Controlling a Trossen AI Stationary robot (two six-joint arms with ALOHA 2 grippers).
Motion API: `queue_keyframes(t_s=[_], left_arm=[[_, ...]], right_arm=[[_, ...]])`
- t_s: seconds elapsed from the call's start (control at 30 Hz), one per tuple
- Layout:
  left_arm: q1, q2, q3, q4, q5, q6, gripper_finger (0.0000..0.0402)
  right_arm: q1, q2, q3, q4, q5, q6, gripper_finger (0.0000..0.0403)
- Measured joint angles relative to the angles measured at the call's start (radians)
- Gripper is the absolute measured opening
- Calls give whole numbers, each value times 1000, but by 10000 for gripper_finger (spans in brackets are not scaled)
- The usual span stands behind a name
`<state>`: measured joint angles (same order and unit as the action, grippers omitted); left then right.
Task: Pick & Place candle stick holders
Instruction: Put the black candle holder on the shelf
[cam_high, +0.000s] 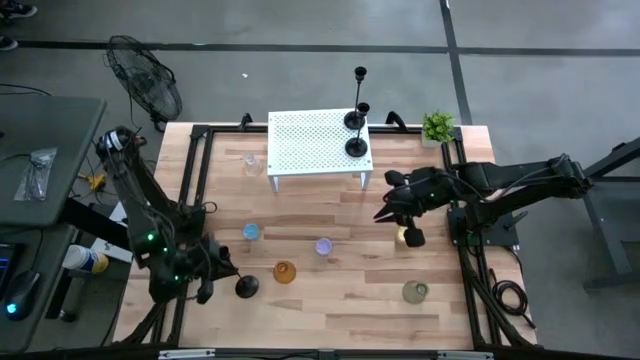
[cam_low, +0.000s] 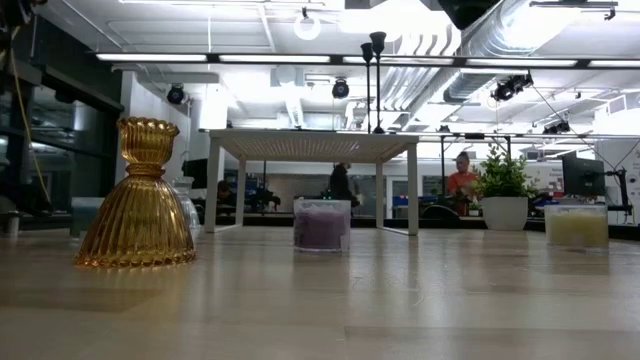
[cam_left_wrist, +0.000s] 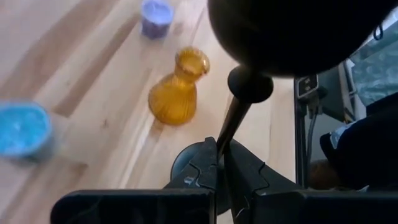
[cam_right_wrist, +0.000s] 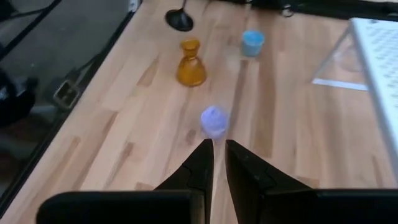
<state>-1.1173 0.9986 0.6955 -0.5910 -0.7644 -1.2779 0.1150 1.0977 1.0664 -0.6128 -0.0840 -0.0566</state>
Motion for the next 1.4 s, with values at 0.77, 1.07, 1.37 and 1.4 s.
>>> queue_keyframes(t_s=[0.77,1.07,1.37,1.4], left_arm=[[621,16,393,-132,158,818,5],[815,113,393,111,244,1030,5],[910,209,393,278,334,1121,5],[917,215,393,294,342,1127,5]], right_arm=[[-28,200,0,546,55,37,108],[-34,331,0,906,32,56,143],[-80,383,0,1030,107,139,141],[-85,383,0,1030,101,139,141]])
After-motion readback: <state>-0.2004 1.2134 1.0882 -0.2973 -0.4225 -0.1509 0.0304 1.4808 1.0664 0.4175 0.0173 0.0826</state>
